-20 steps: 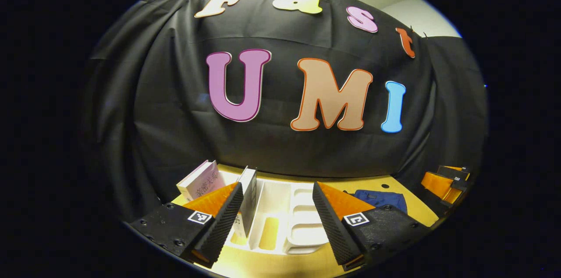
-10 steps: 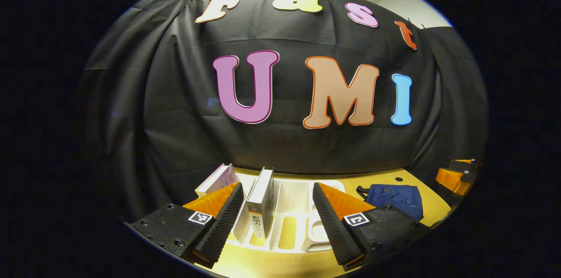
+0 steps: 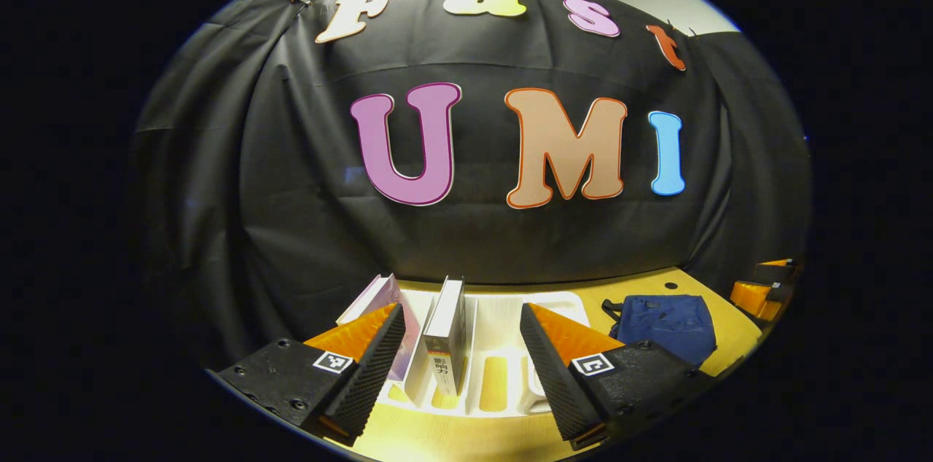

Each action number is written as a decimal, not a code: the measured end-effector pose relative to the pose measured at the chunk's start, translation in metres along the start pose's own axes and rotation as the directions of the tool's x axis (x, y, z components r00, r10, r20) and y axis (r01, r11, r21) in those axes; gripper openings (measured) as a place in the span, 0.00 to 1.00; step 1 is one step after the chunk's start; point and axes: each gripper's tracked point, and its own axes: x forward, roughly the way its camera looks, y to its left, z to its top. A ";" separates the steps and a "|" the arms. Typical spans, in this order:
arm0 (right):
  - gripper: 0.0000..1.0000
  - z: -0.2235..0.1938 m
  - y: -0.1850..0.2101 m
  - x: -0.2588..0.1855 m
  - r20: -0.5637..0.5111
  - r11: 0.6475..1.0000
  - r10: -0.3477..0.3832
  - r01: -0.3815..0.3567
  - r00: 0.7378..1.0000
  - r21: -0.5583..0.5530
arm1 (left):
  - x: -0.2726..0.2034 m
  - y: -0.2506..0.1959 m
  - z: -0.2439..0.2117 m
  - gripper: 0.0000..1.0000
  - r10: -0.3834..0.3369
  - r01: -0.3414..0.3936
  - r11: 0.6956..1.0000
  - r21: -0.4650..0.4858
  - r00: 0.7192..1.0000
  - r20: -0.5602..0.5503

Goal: Open the schoolbag, grab two books from the bookshelf and put them into the schoolbag.

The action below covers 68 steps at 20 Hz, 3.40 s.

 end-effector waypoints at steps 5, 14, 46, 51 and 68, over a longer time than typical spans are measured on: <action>1.00 -0.032 -0.001 0.008 -0.087 0.993 0.043 -0.052 0.995 -0.103 | -0.006 0.004 -0.006 0.89 0.019 -0.019 1.000 0.012 1.000 -0.010; 1.00 -0.127 0.025 0.028 -0.354 0.874 0.160 -0.299 0.921 -0.382 | -0.016 0.008 -0.016 0.93 0.057 -0.056 0.998 0.033 0.998 -0.033; 1.00 -0.209 -0.017 0.087 -0.642 0.751 -0.108 -0.361 0.759 -0.553 | -0.006 0.025 -0.052 0.93 0.099 -0.099 0.995 0.008 0.987 -0.124; 0.83 -0.194 -0.017 0.088 -0.647 0.761 -0.096 -0.363 0.757 -0.538 | -0.008 0.028 -0.055 0.93 0.103 -0.105 0.994 -0.007 0.986 -0.129; 0.12 -0.215 -0.003 0.085 -0.748 0.824 -0.067 -0.387 0.660 -0.415 | -0.008 0.024 -0.052 0.93 0.086 -0.088 0.996 -0.007 0.989 -0.120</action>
